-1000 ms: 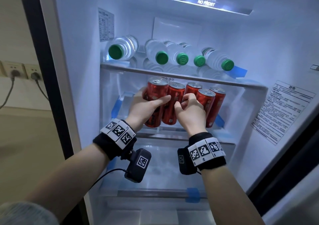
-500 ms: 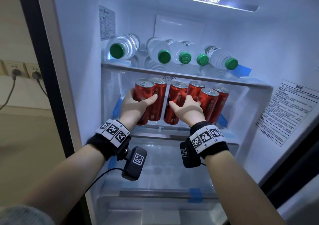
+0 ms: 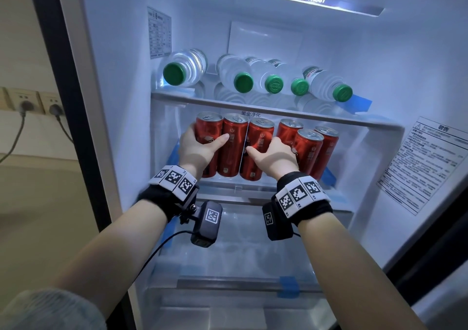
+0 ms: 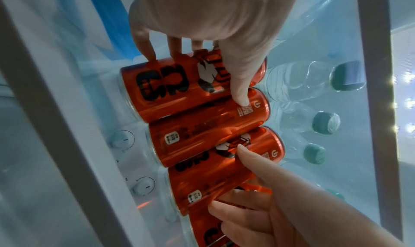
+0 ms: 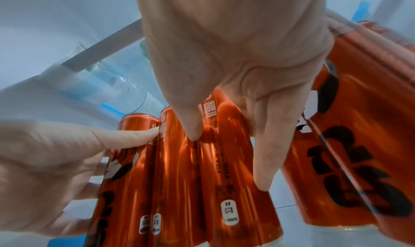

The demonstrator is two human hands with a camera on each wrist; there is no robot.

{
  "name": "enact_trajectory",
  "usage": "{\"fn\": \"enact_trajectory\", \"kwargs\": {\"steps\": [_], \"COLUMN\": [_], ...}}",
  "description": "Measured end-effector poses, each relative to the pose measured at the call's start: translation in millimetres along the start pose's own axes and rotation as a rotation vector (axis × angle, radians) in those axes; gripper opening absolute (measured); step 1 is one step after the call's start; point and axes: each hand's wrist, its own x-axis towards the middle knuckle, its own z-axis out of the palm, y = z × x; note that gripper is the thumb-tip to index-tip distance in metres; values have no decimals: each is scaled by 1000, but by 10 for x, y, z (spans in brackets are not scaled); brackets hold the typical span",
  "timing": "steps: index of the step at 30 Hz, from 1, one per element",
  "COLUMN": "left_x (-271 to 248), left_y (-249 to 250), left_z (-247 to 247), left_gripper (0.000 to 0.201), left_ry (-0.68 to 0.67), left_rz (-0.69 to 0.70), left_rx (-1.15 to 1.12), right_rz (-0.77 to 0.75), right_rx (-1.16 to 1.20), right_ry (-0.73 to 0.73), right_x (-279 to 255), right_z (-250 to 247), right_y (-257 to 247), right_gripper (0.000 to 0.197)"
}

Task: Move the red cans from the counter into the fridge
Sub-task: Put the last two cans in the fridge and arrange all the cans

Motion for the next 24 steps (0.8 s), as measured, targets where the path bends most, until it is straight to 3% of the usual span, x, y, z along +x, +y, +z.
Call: {"fn": "enact_trajectory", "kwargs": {"steps": [2, 4, 8, 12, 18, 24], "left_x": [-10, -40, -64, -29, 134, 342], "left_y": [-11, -10, 7, 41, 36, 17], "left_z": [-11, -26, 0, 83, 163, 205], "left_gripper": [109, 120, 116, 107, 100, 101], "left_ry": [15, 22, 73, 44, 74, 91], "left_rz": [11, 15, 82, 51, 1, -26], "left_rx": [37, 73, 185, 228, 218, 271], "right_rz": [9, 6, 10, 28, -22, -29], "right_rx": [2, -1, 3, 61, 161, 198], "right_ry": [6, 21, 25, -2, -3, -52], "right_x": [11, 16, 51, 141, 252, 438], "right_z": [20, 42, 67, 94, 98, 134], "right_y": [-14, -29, -127, -182, -192, -265], "right_gripper": [77, 82, 101, 117, 101, 99]}}
